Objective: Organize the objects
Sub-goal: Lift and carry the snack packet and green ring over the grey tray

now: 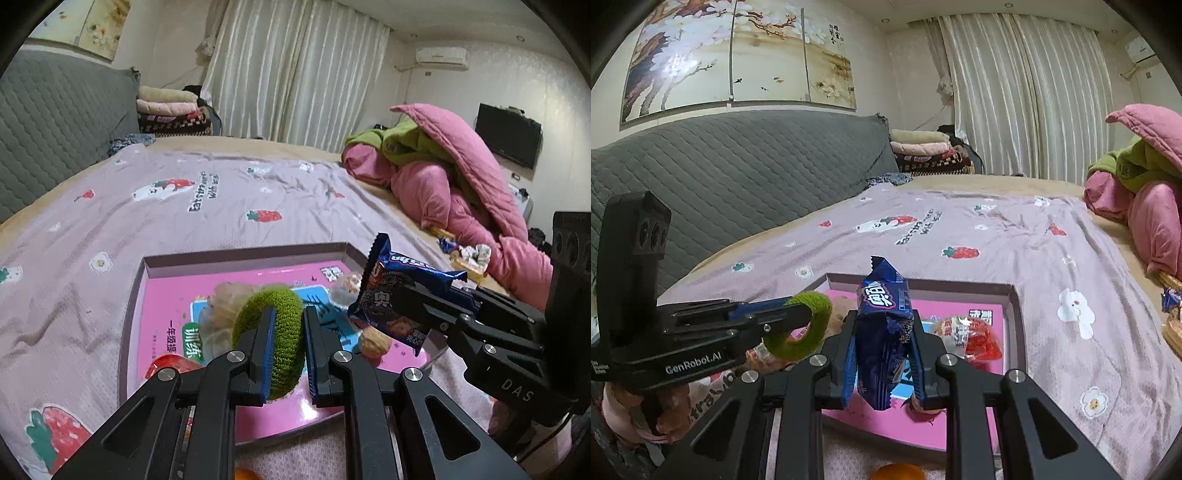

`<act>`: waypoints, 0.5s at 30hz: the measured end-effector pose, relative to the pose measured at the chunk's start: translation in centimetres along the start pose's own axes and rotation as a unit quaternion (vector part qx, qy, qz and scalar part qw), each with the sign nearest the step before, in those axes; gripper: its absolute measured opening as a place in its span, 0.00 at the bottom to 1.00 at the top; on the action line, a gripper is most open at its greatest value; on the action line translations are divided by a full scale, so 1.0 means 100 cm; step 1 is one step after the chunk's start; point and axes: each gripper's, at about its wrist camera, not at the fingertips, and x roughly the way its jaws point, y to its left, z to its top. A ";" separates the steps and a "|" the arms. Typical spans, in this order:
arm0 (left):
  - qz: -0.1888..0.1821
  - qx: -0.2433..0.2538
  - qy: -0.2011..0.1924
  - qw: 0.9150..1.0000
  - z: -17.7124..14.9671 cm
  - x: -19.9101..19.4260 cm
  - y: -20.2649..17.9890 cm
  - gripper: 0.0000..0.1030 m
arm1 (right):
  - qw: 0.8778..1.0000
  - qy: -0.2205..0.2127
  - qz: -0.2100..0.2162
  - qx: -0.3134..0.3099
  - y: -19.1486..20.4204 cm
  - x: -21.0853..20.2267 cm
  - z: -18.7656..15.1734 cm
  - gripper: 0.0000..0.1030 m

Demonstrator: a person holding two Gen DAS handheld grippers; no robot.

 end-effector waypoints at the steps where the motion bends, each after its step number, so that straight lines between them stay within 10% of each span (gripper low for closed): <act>1: 0.004 0.003 0.001 1.000 -0.001 0.001 -0.001 0.14 | 1.000 0.003 0.001 0.001 0.000 0.001 -0.001 0.24; 15: 0.005 0.012 0.020 1.000 -0.012 0.011 -0.005 0.14 | 0.999 0.032 0.004 -0.007 0.006 0.011 -0.015 0.24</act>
